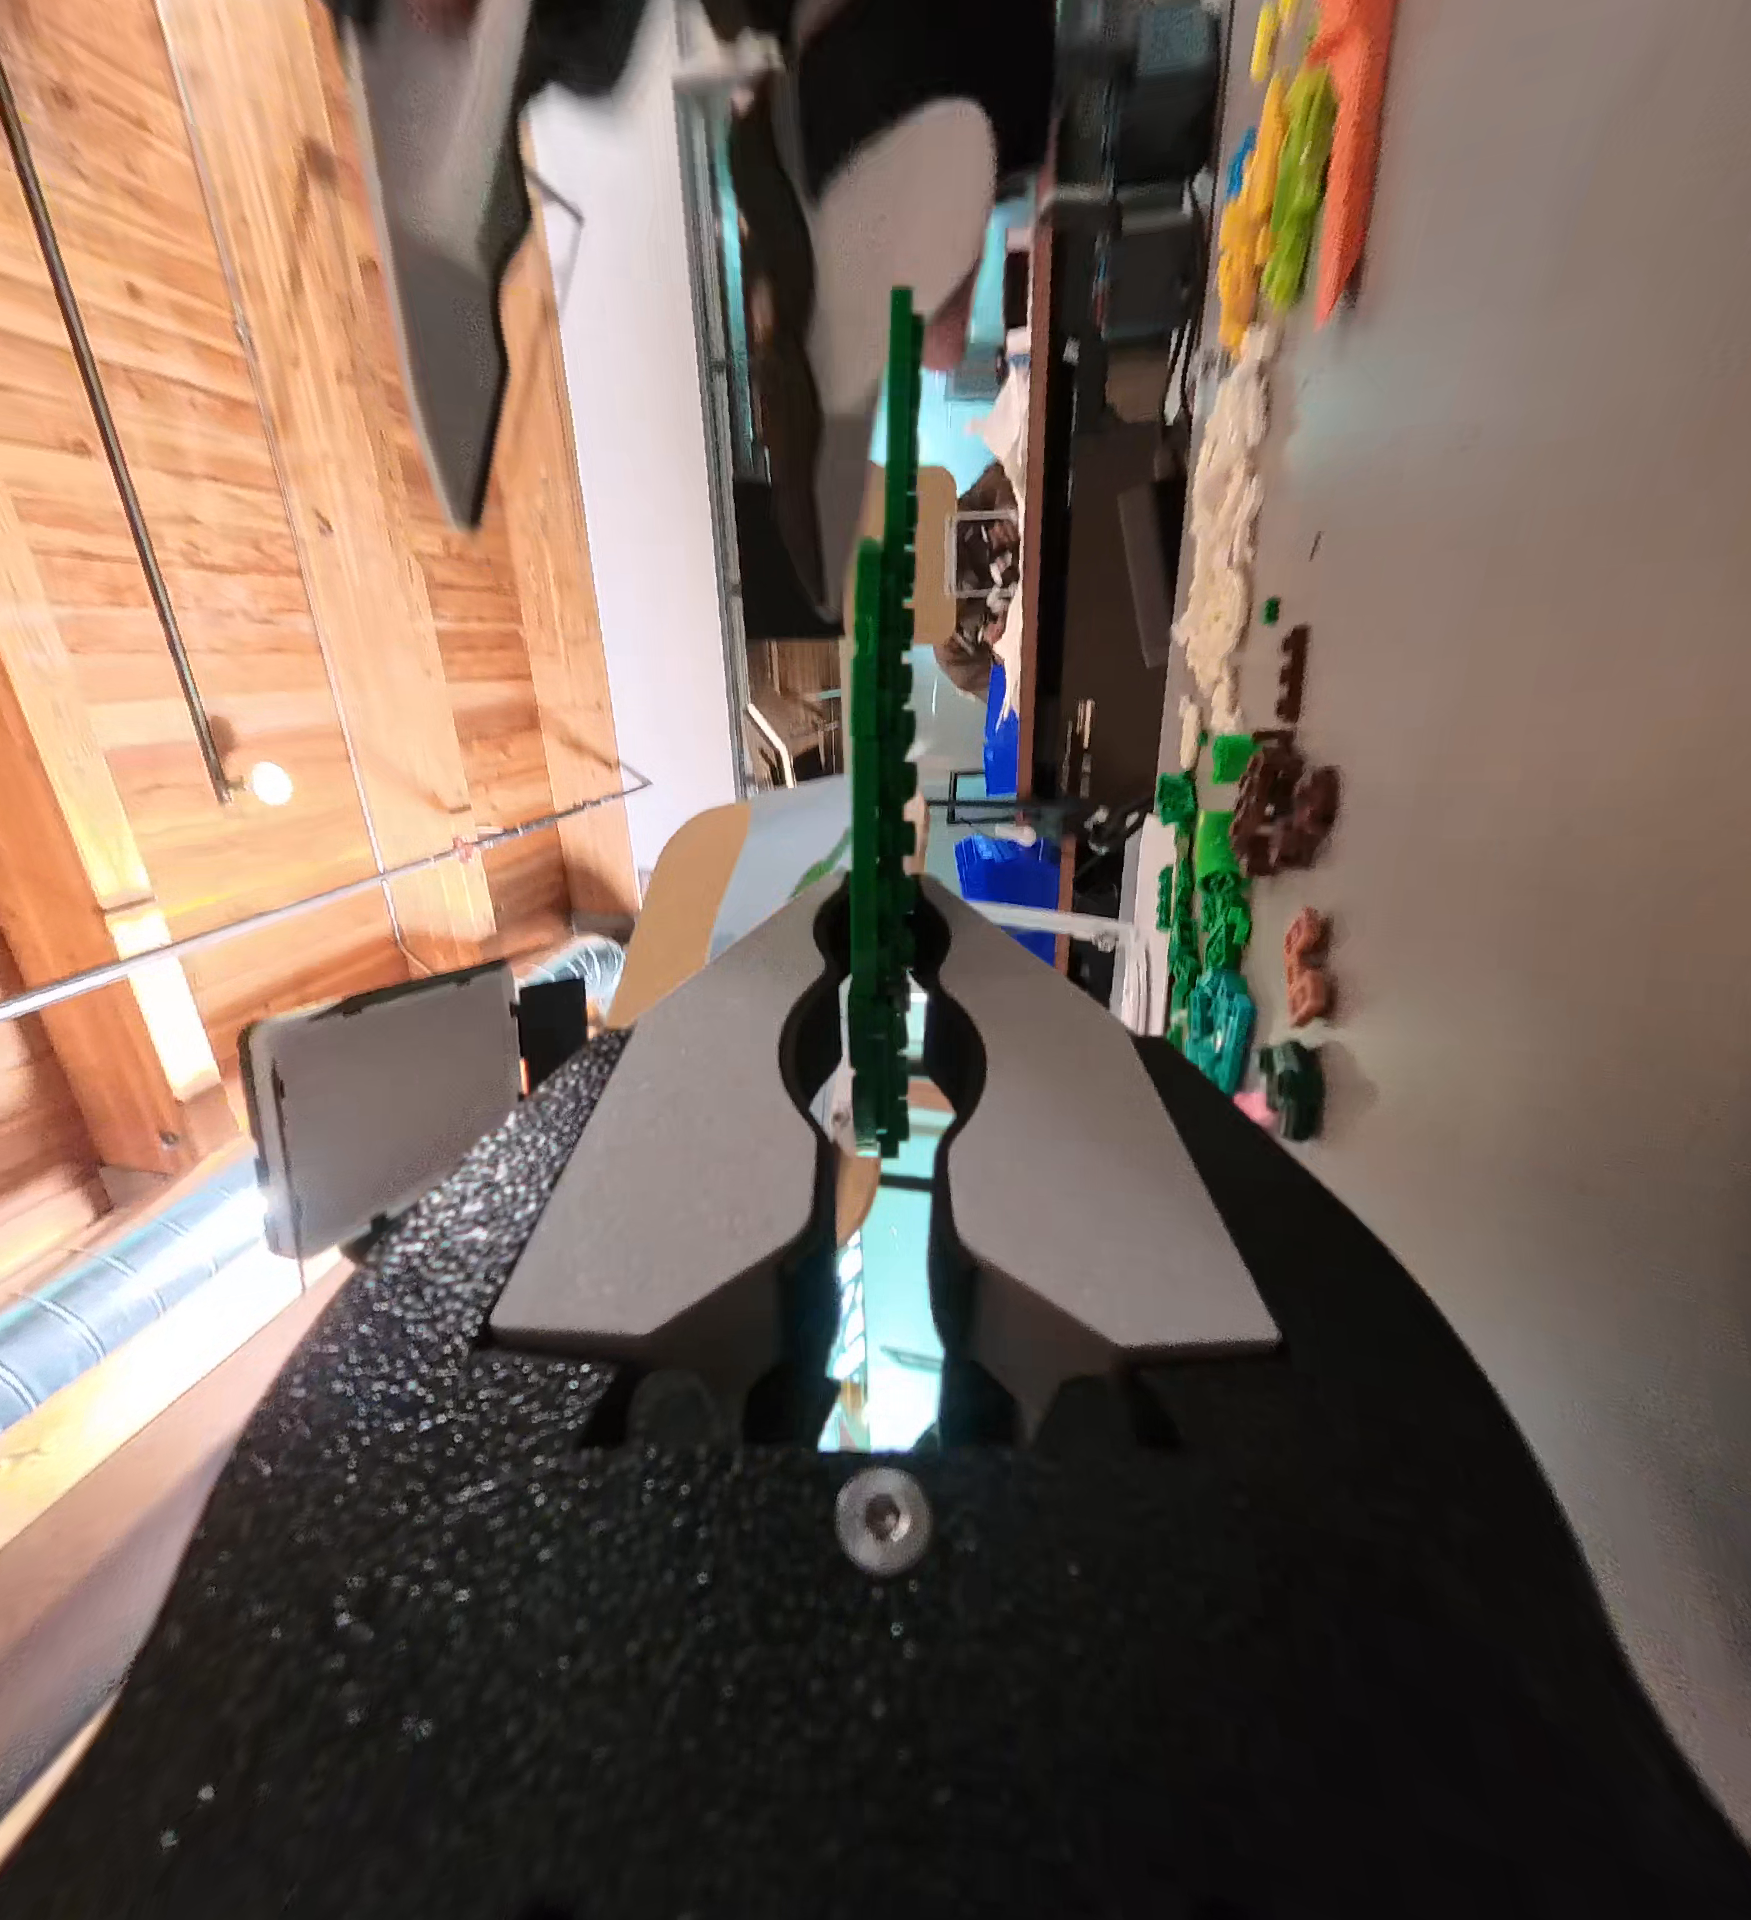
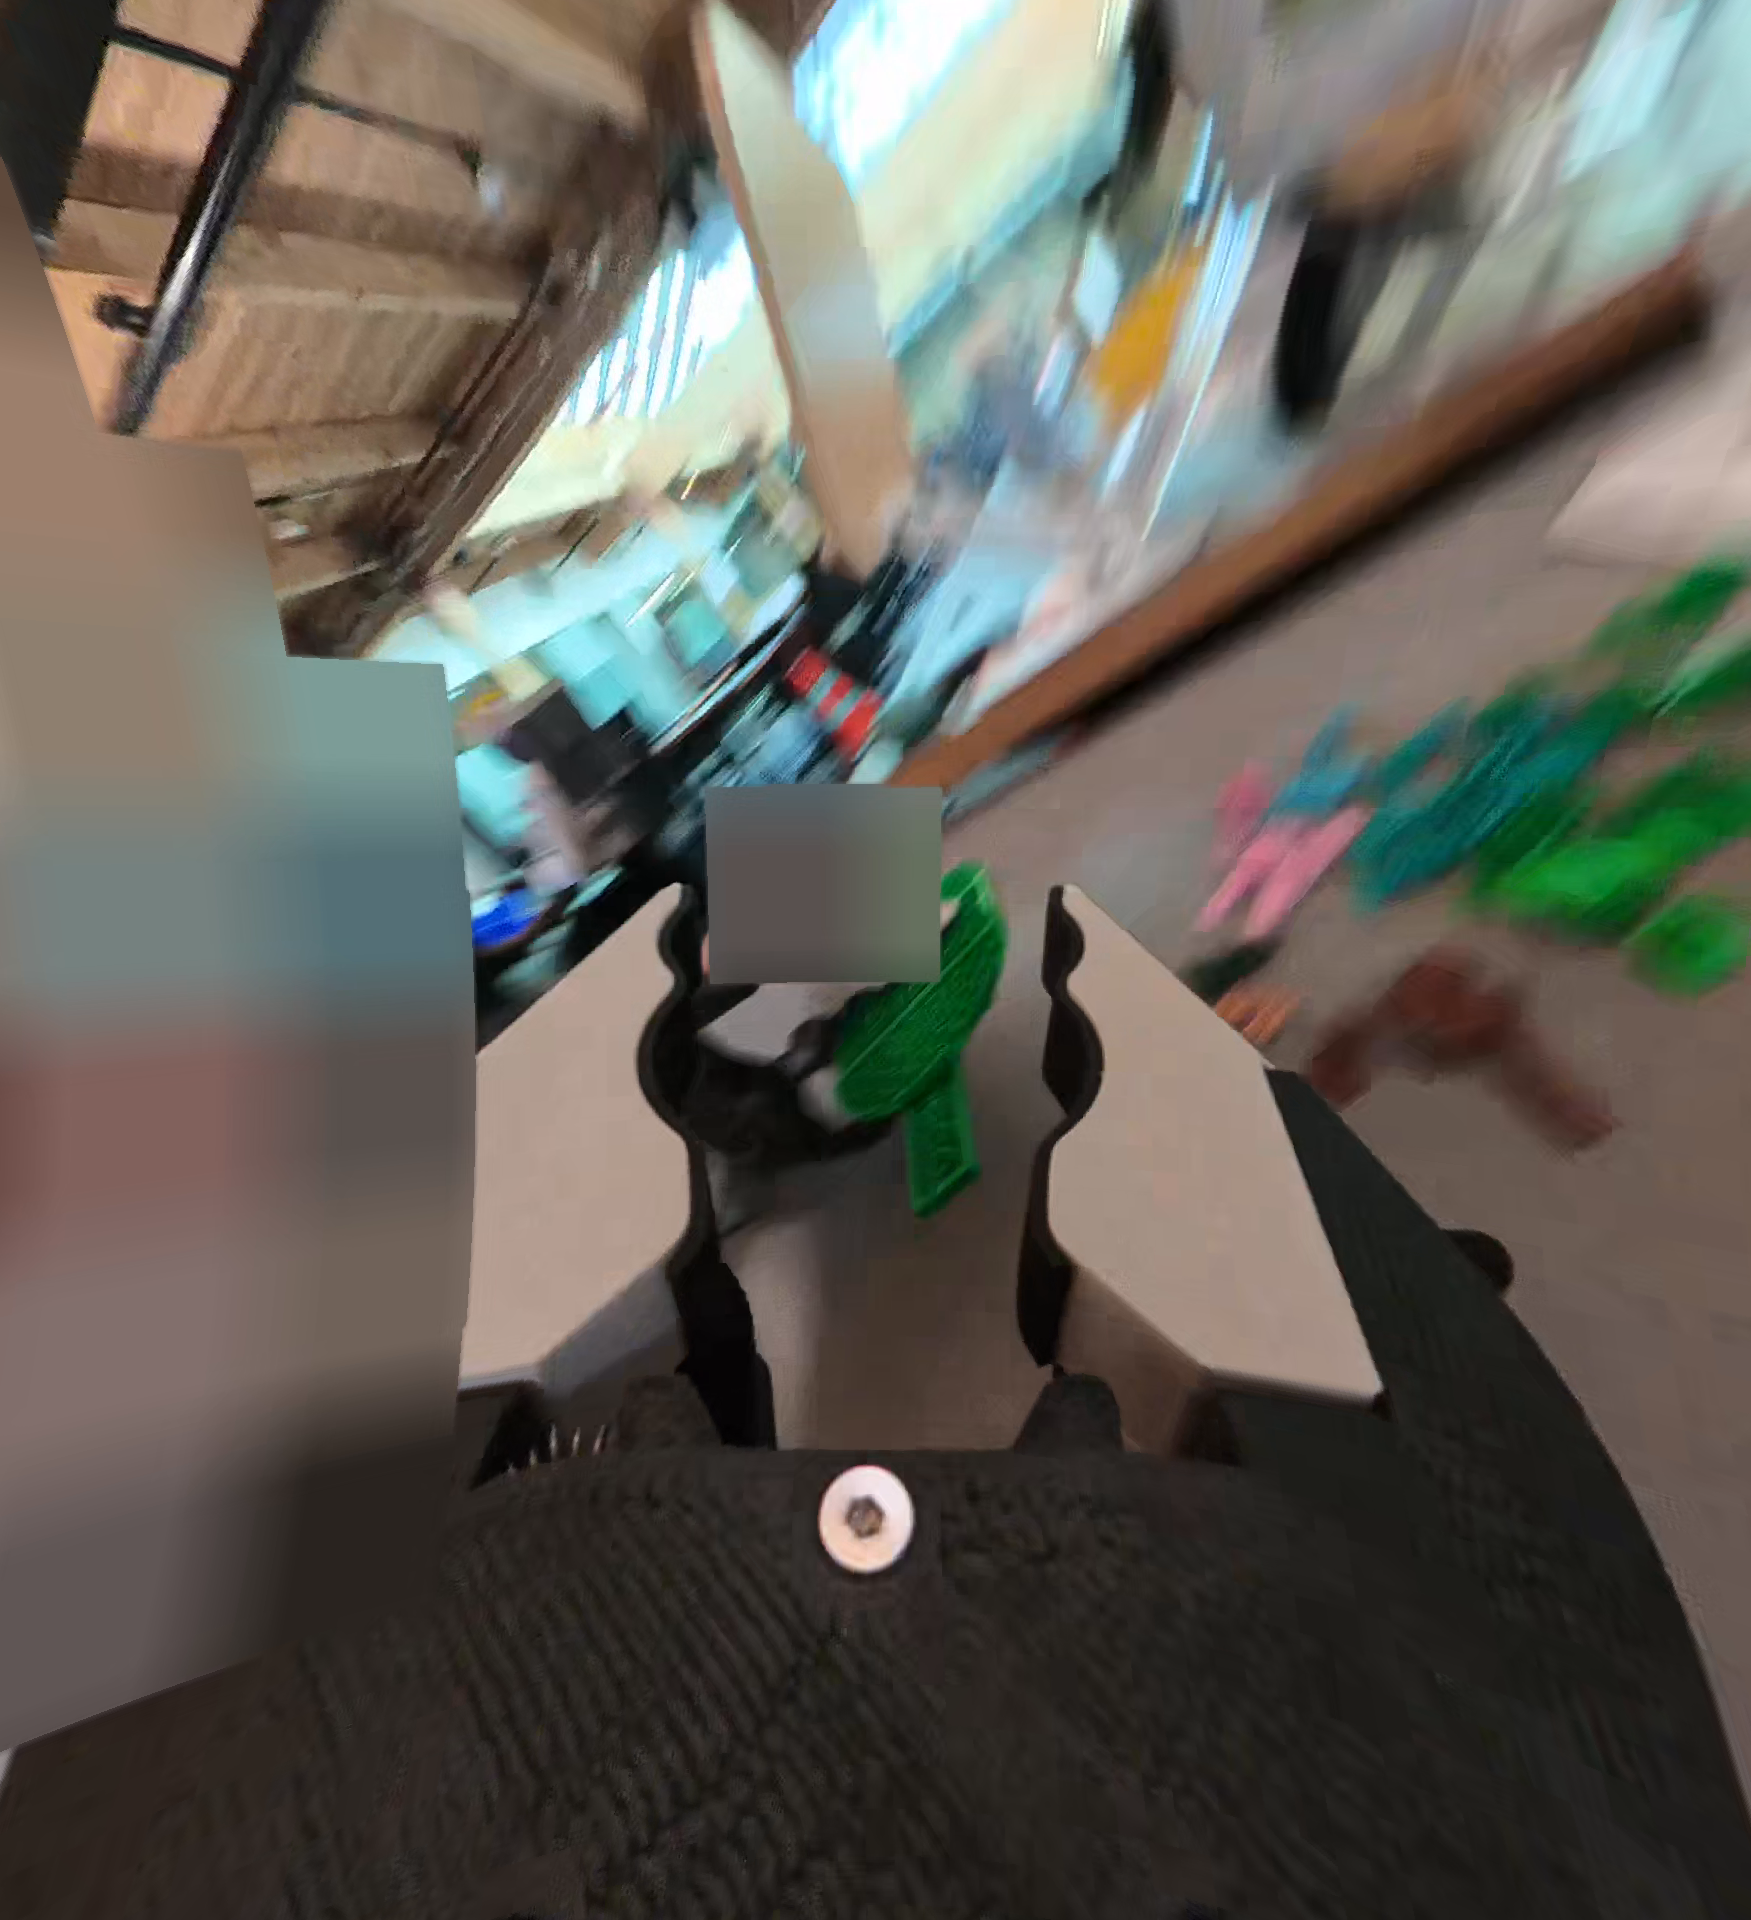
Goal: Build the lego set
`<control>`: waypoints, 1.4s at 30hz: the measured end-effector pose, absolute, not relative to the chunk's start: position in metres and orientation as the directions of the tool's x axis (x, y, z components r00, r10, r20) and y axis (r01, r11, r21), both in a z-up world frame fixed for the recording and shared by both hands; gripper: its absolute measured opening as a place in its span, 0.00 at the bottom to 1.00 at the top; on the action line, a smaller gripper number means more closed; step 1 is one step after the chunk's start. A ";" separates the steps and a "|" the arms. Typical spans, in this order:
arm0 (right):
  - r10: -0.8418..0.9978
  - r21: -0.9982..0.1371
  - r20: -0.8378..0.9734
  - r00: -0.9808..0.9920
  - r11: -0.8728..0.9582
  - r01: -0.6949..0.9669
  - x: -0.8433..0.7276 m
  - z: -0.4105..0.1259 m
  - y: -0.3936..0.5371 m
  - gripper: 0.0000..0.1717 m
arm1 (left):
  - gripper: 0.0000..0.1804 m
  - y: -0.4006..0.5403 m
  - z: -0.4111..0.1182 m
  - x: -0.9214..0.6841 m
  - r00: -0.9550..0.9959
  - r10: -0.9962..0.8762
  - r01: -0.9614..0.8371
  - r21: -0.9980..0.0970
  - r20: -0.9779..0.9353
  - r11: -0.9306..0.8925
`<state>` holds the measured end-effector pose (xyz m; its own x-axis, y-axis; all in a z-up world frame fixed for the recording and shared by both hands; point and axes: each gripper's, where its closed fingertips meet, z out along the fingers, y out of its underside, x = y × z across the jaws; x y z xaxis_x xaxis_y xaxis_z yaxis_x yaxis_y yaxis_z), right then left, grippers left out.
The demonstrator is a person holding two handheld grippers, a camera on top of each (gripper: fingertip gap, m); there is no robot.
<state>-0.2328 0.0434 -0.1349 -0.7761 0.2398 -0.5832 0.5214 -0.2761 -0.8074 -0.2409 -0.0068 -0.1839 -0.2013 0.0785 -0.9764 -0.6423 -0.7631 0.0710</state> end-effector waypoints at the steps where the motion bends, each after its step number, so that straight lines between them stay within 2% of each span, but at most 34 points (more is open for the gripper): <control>1: 0.341 -0.871 -0.460 -0.820 -0.350 0.344 -0.241 -0.123 0.054 0.38 | 0.03 -0.012 -0.182 -0.248 -0.185 0.091 -0.621 0.045 -0.979 -0.783; 3: 0.535 -0.913 -0.270 -0.800 -0.406 0.036 -0.251 -0.107 0.071 0.38 | 0.03 -0.023 -0.182 -0.262 -0.122 0.157 -0.575 -0.059 -0.980 -0.816; 4: 0.637 -0.925 -0.192 -0.746 -0.372 -0.080 -0.256 -0.106 0.076 0.37 | 0.03 -0.027 -0.186 -0.266 -0.094 0.157 -0.561 -0.078 -0.983 -0.824; 6: 0.834 -0.941 -0.073 -0.548 -0.239 -0.239 -0.271 -0.114 0.091 0.34 | 0.03 -0.029 -0.190 -0.271 -0.089 0.139 -0.550 -0.068 -0.986 -0.832; 8: 0.937 -0.942 0.021 -0.349 -0.099 -0.321 -0.279 -0.119 0.105 0.31 | 0.03 -0.029 -0.192 -0.272 -0.071 0.134 -0.551 -0.073 -0.988 -0.832; 12: 0.977 -0.938 0.165 -0.134 0.114 -0.327 -0.282 -0.136 0.114 0.23 | 0.03 -0.018 -0.200 -0.263 -0.024 0.118 -0.607 -0.080 -0.993 -0.791; 14: 0.969 -0.936 0.222 -0.105 0.181 -0.302 -0.284 -0.144 0.114 0.18 | 0.03 -0.013 -0.202 -0.258 -0.027 0.107 -0.625 -0.067 -0.994 -0.778; 16: 0.959 -0.929 0.259 -0.112 0.215 -0.301 -0.284 -0.145 0.111 0.16 | 0.03 -0.010 -0.203 -0.256 -0.015 0.114 -0.634 -0.079 -0.993 -0.770; 25: 0.944 -0.929 0.285 -0.169 0.229 -0.289 -0.282 -0.152 0.100 0.13 | 0.03 -0.012 -0.203 -0.257 0.057 0.173 -0.639 -0.169 -0.983 -0.750; 31: 0.939 -0.924 0.301 -0.166 0.244 -0.293 -0.281 -0.152 0.098 0.12 | 0.03 -0.007 -0.206 -0.252 0.041 0.143 -0.653 -0.135 -0.989 -0.745; 42: 0.936 -0.926 0.301 -0.181 0.241 -0.292 -0.281 -0.153 0.096 0.11 | 0.03 -0.005 -0.212 -0.251 0.069 0.132 -0.655 -0.144 -0.989 -0.742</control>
